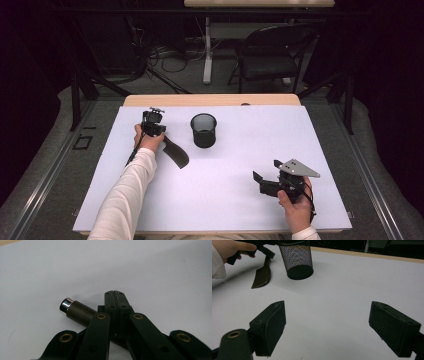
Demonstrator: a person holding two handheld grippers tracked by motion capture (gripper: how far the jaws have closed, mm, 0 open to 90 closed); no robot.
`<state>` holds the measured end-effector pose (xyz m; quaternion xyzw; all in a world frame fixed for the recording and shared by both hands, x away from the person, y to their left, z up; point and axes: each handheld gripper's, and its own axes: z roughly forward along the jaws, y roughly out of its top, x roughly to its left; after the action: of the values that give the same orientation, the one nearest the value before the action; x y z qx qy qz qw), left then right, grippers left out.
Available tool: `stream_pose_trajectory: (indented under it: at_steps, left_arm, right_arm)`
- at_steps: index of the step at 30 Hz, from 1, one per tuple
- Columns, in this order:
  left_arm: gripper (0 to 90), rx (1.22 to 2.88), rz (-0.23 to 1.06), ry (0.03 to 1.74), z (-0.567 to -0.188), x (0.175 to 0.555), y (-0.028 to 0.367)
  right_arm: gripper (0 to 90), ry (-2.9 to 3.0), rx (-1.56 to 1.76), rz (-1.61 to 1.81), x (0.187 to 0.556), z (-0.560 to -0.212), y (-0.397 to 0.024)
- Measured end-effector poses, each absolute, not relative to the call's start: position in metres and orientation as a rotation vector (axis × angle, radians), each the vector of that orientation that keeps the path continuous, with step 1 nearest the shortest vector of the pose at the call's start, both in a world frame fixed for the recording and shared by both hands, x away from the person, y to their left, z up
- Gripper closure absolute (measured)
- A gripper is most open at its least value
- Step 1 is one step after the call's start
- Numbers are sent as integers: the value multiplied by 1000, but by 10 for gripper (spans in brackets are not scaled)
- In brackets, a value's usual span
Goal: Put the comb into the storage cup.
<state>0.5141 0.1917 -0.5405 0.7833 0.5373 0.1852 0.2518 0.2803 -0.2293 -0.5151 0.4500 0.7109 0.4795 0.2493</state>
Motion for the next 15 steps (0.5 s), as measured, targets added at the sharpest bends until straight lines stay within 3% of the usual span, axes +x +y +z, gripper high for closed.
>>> stream_pose_trajectory:
  at_steps: [15]
  left_arm:
    - [900, 2125, 487, 1493, -545, 509, 206]
  right_arm:
    - [143, 1939, 1228, 1305, 280, -515, -228]
